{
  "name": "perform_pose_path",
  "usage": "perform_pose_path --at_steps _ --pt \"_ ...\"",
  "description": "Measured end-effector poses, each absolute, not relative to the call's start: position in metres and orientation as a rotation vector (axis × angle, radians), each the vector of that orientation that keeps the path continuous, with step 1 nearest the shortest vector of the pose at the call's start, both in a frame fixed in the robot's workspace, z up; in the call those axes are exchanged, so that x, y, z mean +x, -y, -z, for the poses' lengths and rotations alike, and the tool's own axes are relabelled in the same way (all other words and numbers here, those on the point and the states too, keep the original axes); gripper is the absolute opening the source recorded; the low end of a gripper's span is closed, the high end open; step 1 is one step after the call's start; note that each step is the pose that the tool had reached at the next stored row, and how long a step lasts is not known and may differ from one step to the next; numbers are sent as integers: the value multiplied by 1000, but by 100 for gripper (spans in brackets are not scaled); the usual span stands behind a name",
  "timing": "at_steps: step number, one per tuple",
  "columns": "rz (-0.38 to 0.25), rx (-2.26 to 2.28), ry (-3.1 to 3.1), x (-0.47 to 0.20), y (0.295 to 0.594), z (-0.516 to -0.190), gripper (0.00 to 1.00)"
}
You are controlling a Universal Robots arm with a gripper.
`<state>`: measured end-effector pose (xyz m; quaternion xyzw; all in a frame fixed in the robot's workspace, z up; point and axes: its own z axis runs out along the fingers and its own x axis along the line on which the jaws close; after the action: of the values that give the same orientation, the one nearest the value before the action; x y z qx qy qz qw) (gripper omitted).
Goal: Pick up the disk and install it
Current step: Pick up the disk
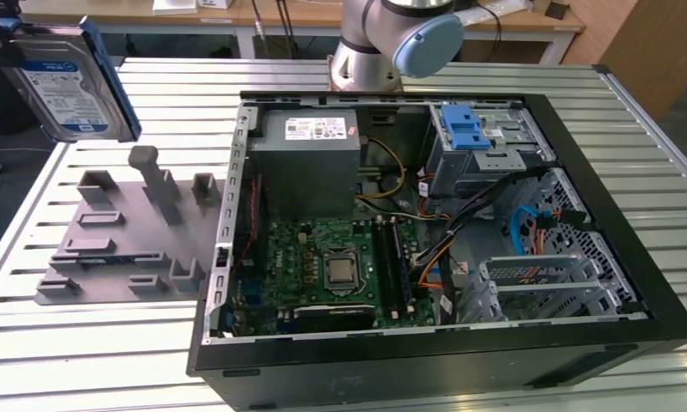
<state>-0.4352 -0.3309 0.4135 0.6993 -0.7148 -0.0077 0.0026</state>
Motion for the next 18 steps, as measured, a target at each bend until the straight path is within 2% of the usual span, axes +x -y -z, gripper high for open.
perform_pose_path --at_steps 18 --pt "24 2193 2242 -435 331 -433 36"
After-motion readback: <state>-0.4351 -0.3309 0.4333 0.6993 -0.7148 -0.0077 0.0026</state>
